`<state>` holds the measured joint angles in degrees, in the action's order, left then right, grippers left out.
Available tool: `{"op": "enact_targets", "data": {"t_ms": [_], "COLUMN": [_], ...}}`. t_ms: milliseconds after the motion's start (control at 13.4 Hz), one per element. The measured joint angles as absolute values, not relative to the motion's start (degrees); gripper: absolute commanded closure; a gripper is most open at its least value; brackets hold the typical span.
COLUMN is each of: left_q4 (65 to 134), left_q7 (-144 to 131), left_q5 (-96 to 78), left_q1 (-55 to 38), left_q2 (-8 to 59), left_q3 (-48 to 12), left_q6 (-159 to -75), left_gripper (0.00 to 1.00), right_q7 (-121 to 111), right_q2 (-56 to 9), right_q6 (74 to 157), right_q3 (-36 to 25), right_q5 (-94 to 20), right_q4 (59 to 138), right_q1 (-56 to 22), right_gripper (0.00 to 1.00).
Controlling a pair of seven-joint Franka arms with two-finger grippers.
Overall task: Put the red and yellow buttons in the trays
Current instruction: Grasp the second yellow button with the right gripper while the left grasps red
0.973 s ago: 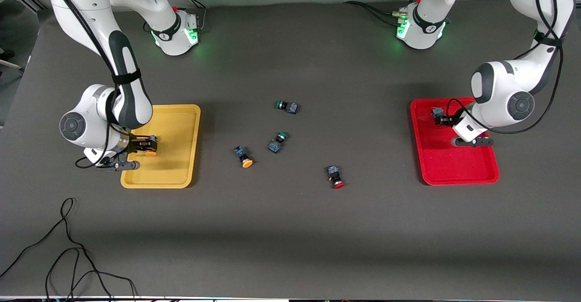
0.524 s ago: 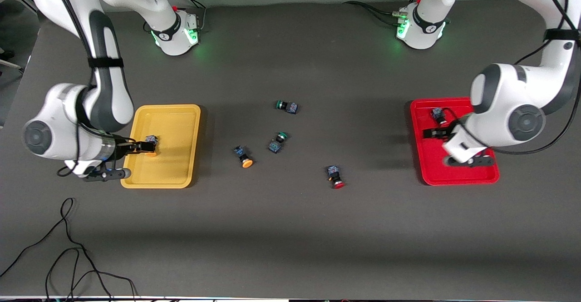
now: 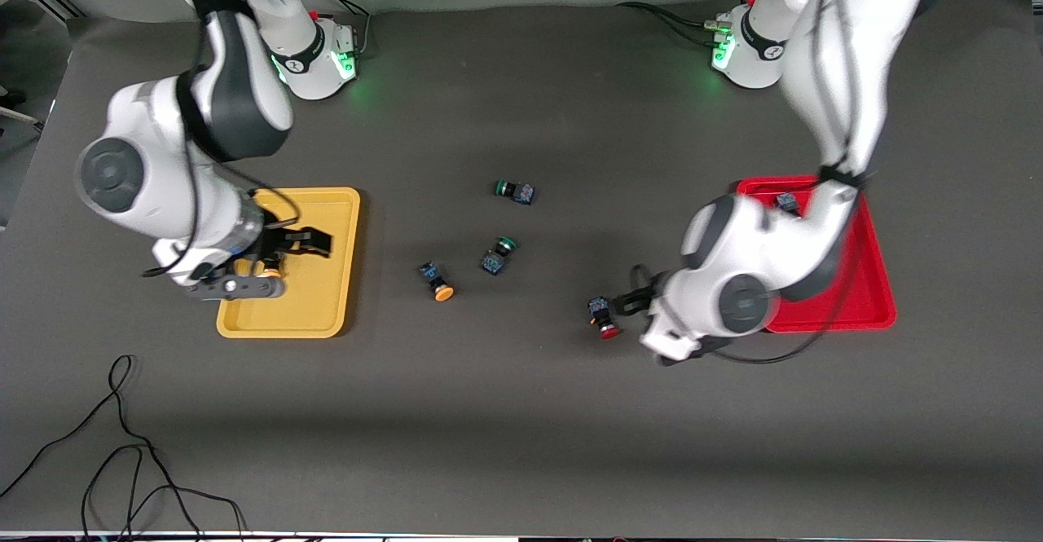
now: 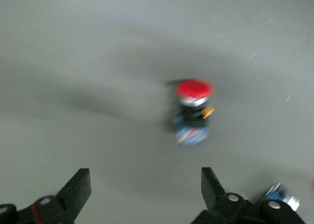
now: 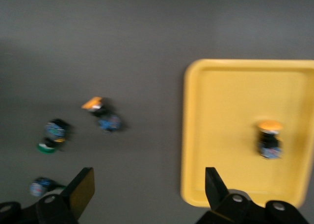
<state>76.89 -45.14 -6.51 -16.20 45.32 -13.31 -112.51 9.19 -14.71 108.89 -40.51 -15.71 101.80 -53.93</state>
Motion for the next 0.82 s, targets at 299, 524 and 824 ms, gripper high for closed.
{"op": "enact_targets", "data": {"t_ms": [299,524,824], "left_q4": [75.1,75.0,74.9], "left_q7": [-47.4,-47.4,-47.4], "left_q5": [-5.8,-3.1,-2.2], "left_q1": [-19.0,-19.0,-19.0], "left_q2": [51.1,52.6,53.6], "left_q3": [-13.2,-13.0,-13.0], "left_q6": [-120.1,-120.6,-122.0], "left_gripper": [0.03,0.29,1.00], "right_q7": [10.6,10.7,5.8], "right_q2": [-20.6,-27.3,-32.7], "right_q6": [118.4,131.0,144.2], "right_q3": [-40.1,-39.9,-37.6], "right_q5": [-21.8,-25.8,-27.1], "right_q4": [102.2,106.4,113.2], "right_q1": [-60.9,-65.2,-65.9], "right_gripper": [0.00,0.00,0.00]}}
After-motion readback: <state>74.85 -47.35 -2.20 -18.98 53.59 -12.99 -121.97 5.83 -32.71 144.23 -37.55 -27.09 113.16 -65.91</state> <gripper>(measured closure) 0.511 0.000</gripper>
